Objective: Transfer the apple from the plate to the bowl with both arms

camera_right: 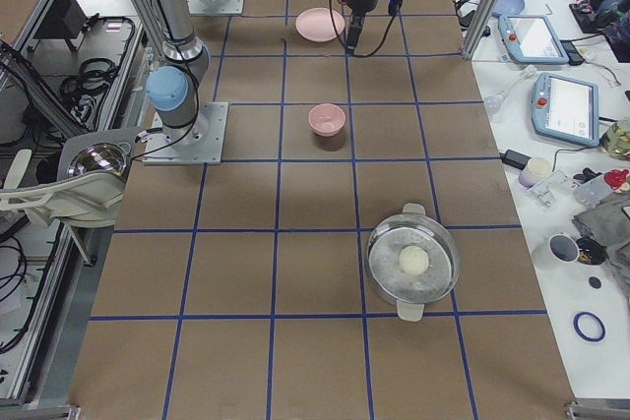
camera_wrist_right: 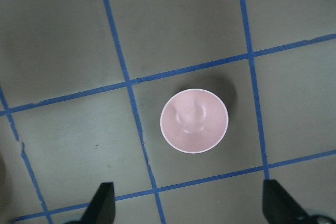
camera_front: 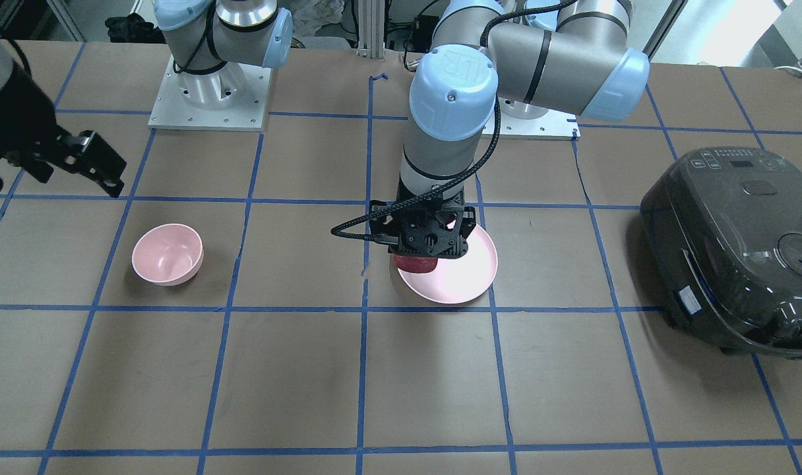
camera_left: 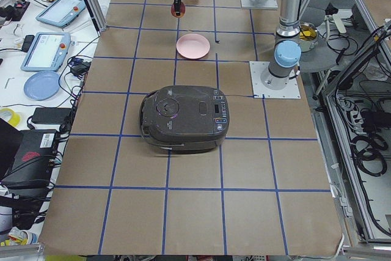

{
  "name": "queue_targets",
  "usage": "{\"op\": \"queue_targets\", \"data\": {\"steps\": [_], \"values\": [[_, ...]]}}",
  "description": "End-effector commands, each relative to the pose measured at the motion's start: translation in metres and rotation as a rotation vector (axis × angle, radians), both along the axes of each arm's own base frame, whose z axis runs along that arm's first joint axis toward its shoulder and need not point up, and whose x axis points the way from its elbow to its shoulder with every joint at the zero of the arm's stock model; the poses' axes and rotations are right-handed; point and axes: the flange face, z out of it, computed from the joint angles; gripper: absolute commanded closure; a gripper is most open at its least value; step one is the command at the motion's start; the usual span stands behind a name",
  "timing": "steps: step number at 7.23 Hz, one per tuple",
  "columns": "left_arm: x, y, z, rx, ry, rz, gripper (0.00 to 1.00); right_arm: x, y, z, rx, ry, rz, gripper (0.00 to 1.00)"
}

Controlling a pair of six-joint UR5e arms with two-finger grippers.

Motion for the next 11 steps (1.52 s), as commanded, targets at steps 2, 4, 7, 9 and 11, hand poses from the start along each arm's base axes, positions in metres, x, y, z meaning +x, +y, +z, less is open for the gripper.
{"op": "queue_targets", "data": {"steps": [2, 4, 7, 9, 11], "values": [[-0.001, 0.0, -0.002, 0.002, 0.005, 0.0, 1.0, -0.081, 0.011, -0.094, -0.035, -0.006, 0.03, 0.0], [-0.001, 0.0, 0.0, -0.001, 0.006, 0.0, 1.0, -0.087, 0.037, -0.166, -0.052, -0.006, 0.052, 0.01], [-0.001, 0.0, -0.001, -0.001, 0.006, 0.0, 1.0, -0.06, 0.063, -0.228, -0.124, -0.095, 0.052, 0.25], [0.0, 0.002, 0.005, -0.011, 0.005, -0.006, 1.0, -0.056, 0.069, -0.268, -0.118, -0.117, 0.054, 0.41], [0.002, 0.003, 0.005, -0.012, 0.002, -0.012, 1.0, -0.055, 0.075, -0.277, -0.11, -0.114, 0.098, 0.49]]}}
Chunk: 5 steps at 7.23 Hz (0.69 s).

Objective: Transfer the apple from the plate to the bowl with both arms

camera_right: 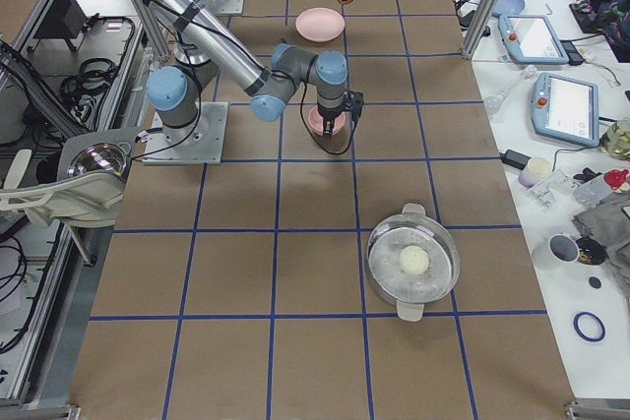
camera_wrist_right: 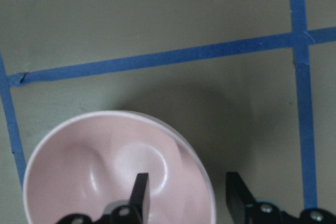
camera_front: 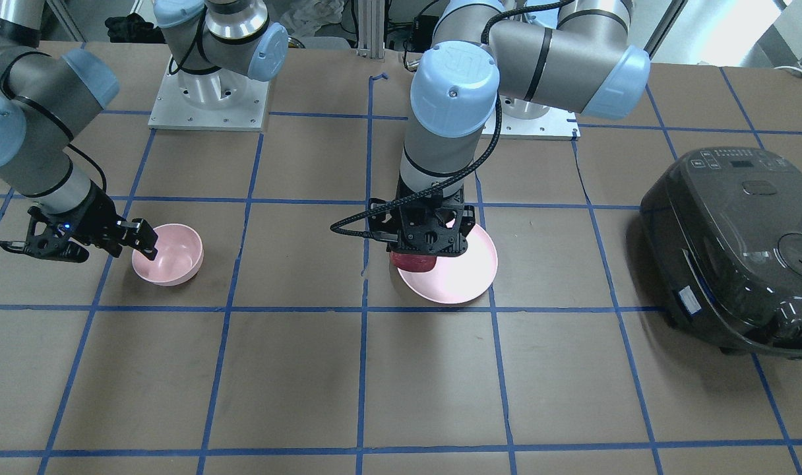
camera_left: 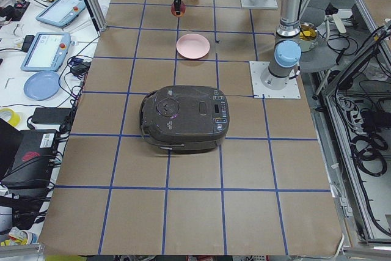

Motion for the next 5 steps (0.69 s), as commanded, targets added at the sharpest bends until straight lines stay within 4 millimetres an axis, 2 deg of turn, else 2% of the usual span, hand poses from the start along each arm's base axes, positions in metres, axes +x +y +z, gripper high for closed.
{"op": "queue_targets", "data": {"steps": [1, 2, 3, 5], "values": [[0.003, -0.002, 0.006, -0.01, 0.0, 0.001, 1.0, 0.001, 0.005, -0.008, -0.002, 0.009, 0.03, 0.66], [0.009, -0.006, 0.012, -0.023, 0.002, 0.012, 1.0, 0.0, 0.004, -0.006, -0.008, 0.014, 0.027, 0.88], [0.015, -0.008, 0.01, -0.016, 0.009, 0.024, 1.0, -0.001, 0.003, -0.006, -0.009, 0.019, 0.026, 1.0], [0.02, -0.009, 0.009, -0.015, 0.007, 0.032, 1.0, 0.0, -0.001, 0.003, -0.018, 0.019, 0.018, 1.0]]}}
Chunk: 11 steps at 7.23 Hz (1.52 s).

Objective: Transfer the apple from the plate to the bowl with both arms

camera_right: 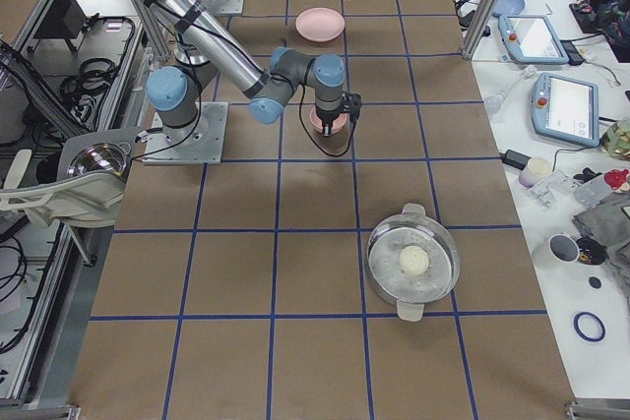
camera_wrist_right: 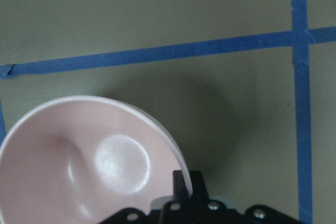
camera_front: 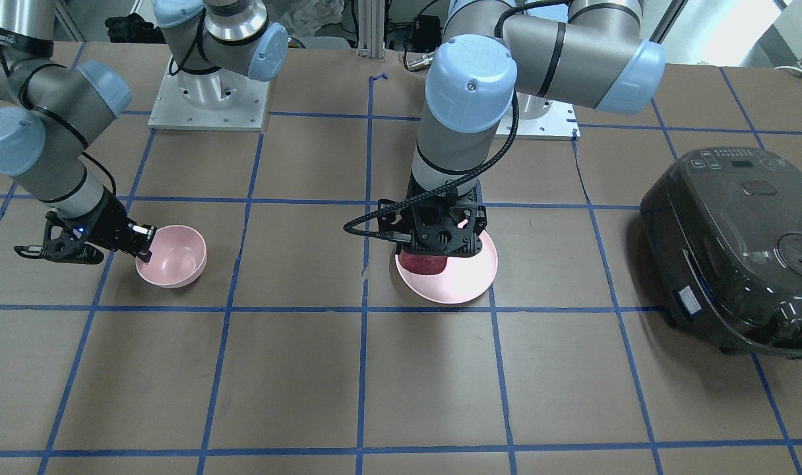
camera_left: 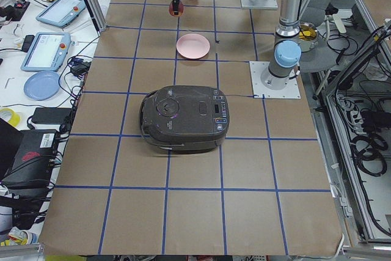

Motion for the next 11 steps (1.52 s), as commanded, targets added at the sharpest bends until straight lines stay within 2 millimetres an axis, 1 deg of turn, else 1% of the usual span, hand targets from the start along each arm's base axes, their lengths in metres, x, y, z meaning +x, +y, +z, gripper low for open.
{"op": "queue_targets", "data": {"steps": [1, 2, 3, 4, 5, 6, 7, 8, 9, 10, 11], "values": [[0.0, 0.003, -0.003, 0.005, -0.005, -0.001, 1.0, 0.009, -0.008, 0.011, -0.021, -0.009, 0.007, 1.0], [0.005, 0.002, 0.001, 0.0, -0.002, 0.006, 1.0, 0.034, -0.015, 0.018, -0.031, -0.008, 0.015, 1.0], [0.006, 0.002, 0.0, 0.002, -0.007, 0.006, 1.0, 0.08, -0.021, 0.023, -0.042, -0.058, -0.006, 1.0], [0.006, 0.002, -0.001, 0.002, -0.004, 0.008, 1.0, 0.129, -0.021, 0.026, -0.034, -0.076, -0.008, 1.0], [0.007, 0.002, 0.002, -0.004, -0.012, 0.01, 1.0, 0.176, -0.014, 0.028, -0.027, -0.084, 0.016, 1.0], [0.007, 0.002, 0.004, -0.007, -0.005, 0.009, 1.0, 0.203, -0.006, 0.022, -0.014, -0.089, 0.024, 1.0], [0.01, 0.001, 0.004, -0.007, -0.002, 0.014, 1.0, 0.226, 0.0, 0.02, -0.013, -0.088, 0.071, 1.0], [0.009, 0.002, 0.004, -0.004, 0.001, 0.014, 1.0, 0.23, 0.0, 0.014, -0.004, -0.087, 0.079, 1.0], [0.011, 0.001, 0.008, -0.012, 0.003, 0.017, 1.0, 0.232, 0.003, 0.011, 0.0, -0.088, 0.083, 0.89], [0.011, 0.001, 0.008, -0.012, 0.001, 0.017, 1.0, 0.233, 0.003, 0.008, 0.006, -0.087, 0.085, 0.26], [0.01, -0.001, 0.01, -0.017, 0.002, 0.017, 1.0, 0.233, -0.002, 0.016, -0.01, -0.086, 0.063, 0.0]]}}
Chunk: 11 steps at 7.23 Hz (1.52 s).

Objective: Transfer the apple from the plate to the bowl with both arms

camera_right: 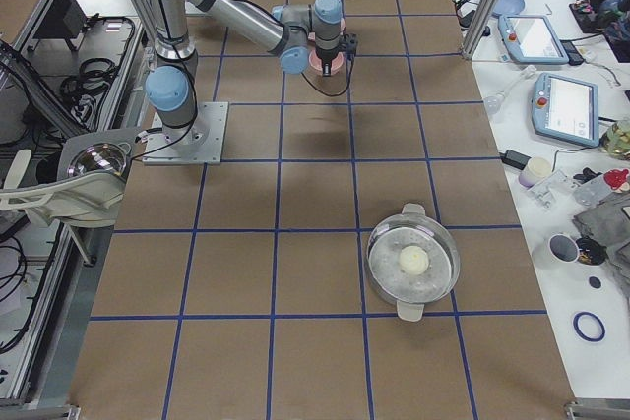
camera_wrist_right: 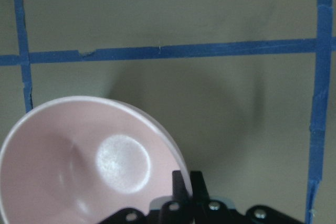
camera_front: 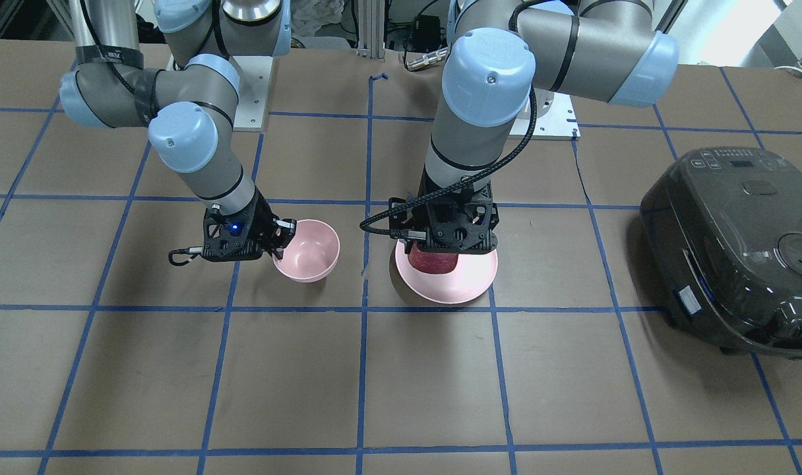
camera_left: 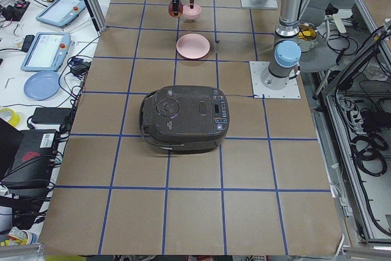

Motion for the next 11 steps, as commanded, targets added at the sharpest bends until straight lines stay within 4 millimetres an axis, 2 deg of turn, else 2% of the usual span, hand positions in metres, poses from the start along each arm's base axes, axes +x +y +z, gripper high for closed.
{"op": "queue_targets", "data": {"steps": [1, 2, 5, 6, 7, 8, 9, 10, 11], "values": [[-0.004, 0.002, -0.005, 0.007, -0.004, -0.004, 1.0, -0.001, -0.014, 0.019, -0.037, 0.019, -0.036, 0.0], [-0.004, 0.003, -0.002, 0.005, 0.0, -0.006, 1.0, -0.001, -0.021, 0.033, -0.06, 0.019, -0.038, 0.0], [0.0, 0.002, 0.0, 0.002, 0.001, 0.001, 1.0, -0.004, -0.021, 0.062, -0.109, 0.033, -0.042, 0.0], [-0.003, 0.001, -0.006, 0.011, 0.0, 0.004, 1.0, -0.007, -0.019, 0.067, -0.105, 0.06, -0.046, 0.0], [-0.013, 0.0, -0.023, 0.045, 0.01, 0.012, 1.0, -0.011, -0.018, 0.074, -0.116, 0.087, -0.05, 0.0], [-0.024, 0.003, -0.029, 0.087, 0.109, 0.034, 1.0, -0.012, -0.017, 0.076, -0.115, 0.091, -0.05, 0.0], [-0.033, 0.007, -0.035, 0.107, 0.114, 0.052, 1.0, -0.011, -0.018, 0.079, -0.121, 0.091, -0.049, 0.0], [-0.046, 0.019, -0.053, 0.123, 0.108, 0.044, 1.0, -0.01, -0.02, 0.082, -0.112, 0.092, -0.047, 0.0], [-0.054, 0.019, -0.064, 0.08, 0.131, 0.061, 1.0, -0.01, -0.022, 0.085, -0.113, 0.091, -0.047, 0.0]]}}
